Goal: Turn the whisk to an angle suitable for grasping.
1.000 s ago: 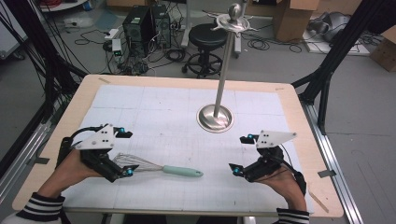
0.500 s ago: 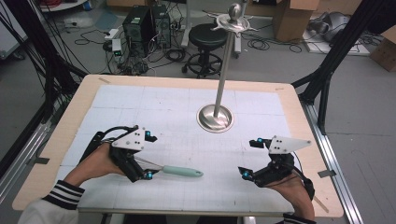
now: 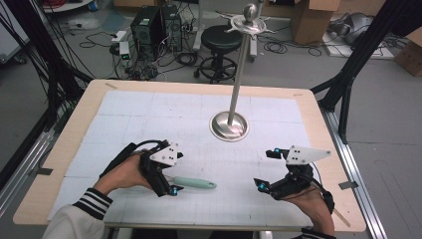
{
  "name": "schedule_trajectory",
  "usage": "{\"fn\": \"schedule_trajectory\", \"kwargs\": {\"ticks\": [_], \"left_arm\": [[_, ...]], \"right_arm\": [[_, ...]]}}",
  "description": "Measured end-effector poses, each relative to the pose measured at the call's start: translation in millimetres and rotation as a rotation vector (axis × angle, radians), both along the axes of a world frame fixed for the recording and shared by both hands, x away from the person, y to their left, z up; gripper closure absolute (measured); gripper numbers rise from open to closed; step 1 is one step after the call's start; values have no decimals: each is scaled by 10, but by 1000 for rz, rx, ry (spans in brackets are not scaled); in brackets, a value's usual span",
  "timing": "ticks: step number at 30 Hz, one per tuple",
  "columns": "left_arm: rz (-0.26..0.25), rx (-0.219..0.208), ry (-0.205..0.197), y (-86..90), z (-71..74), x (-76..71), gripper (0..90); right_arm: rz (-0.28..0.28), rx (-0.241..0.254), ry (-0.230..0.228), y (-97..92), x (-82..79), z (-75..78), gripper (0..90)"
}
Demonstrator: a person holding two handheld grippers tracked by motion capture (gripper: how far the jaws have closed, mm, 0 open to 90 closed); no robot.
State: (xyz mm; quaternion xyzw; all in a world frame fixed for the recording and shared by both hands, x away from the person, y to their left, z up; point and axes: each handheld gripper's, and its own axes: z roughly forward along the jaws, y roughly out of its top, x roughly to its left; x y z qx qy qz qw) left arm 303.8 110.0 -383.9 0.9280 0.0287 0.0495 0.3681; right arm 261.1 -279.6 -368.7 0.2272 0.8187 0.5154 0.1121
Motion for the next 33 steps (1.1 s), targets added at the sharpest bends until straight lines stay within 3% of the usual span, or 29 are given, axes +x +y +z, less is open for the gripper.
{"fn": "schedule_trajectory", "kwargs": {"ticks": [6,23,28,33], "left_arm": [[-12,70,26,-70,-122,46,41],[-44,183,110,-200,-318,125,344],[-45,223,103,-216,-355,141,384],[-56,240,102,-211,-350,144,502]], "right_arm": [[11,0,3,15,-3,2,5],[18,0,9,39,2,-4,5],[19,-2,6,44,6,-8,5],[20,0,6,51,13,-14,5]]}}
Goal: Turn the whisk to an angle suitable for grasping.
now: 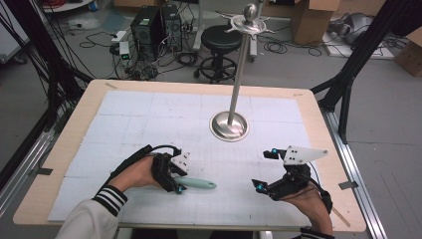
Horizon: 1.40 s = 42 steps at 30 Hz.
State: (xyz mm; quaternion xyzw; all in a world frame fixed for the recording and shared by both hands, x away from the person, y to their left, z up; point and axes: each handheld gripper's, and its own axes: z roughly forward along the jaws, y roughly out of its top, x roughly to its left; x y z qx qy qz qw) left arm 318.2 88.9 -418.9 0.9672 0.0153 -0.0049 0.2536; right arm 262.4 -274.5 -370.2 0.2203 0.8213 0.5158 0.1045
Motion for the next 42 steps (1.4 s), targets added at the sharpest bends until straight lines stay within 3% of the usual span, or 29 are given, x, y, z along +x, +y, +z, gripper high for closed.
{"fn": "schedule_trajectory", "kwargs": {"ticks": [4,8,12,18,26,37,42], "left_arm": [[-4,17,-7,-9,-9,-2,549],[-20,19,-15,-10,-1,-8,658],[-46,26,-37,-16,7,-34,679],[-40,18,-27,-1,45,-45,692],[-11,-73,-3,80,227,-69,692],[12,-208,-40,224,545,-104,693],[14,-298,-40,290,723,-119,693]], "right_arm": [[-7,-2,-6,2,2,3,5],[-7,2,-7,0,5,1,5],[-5,-1,-2,1,4,-1,5],[-5,-3,-1,-4,1,1,5],[-8,-6,-1,-18,4,1,5],[-8,-5,-4,-28,0,9,5],[-9,-6,-2,-25,4,7,5]]}}
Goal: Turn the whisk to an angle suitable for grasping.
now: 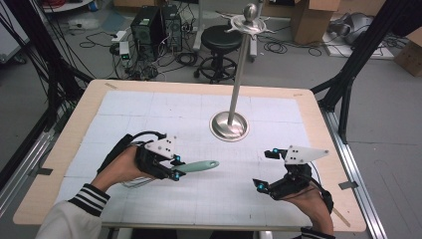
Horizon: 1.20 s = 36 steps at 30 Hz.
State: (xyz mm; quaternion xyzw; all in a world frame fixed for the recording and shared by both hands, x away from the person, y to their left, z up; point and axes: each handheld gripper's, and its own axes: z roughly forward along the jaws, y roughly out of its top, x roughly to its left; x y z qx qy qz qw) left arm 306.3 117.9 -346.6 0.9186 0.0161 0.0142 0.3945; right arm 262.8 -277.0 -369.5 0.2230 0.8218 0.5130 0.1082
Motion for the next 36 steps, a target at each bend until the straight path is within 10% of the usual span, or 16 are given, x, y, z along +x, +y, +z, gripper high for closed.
{"fn": "schedule_trajectory", "kwargs": {"ticks": [15,36], "left_arm": [[7,-186,-5,171,357,-42,693],[16,-281,-50,329,803,-64,693]], "right_arm": [[-9,3,5,-10,6,2,5],[4,-5,0,9,14,12,5]]}}
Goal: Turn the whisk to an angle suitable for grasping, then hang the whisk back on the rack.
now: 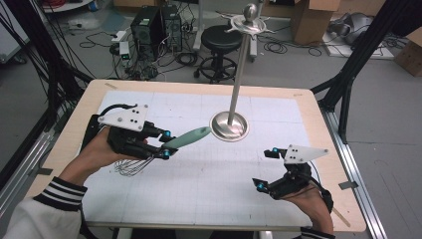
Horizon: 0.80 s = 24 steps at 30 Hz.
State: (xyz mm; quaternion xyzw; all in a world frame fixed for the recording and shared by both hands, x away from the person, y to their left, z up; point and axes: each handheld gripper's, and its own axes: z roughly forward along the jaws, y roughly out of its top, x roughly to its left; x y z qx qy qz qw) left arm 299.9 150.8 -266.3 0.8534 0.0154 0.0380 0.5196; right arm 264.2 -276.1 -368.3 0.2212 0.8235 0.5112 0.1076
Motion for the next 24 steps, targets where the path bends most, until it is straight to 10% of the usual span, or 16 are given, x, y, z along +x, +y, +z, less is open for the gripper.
{"fn": "schedule_trajectory", "kwargs": {"ticks": [24], "left_arm": [[-7,-5,6,-13,-10,18,693]], "right_arm": [[125,-18,-8,145,82,397,5]]}}
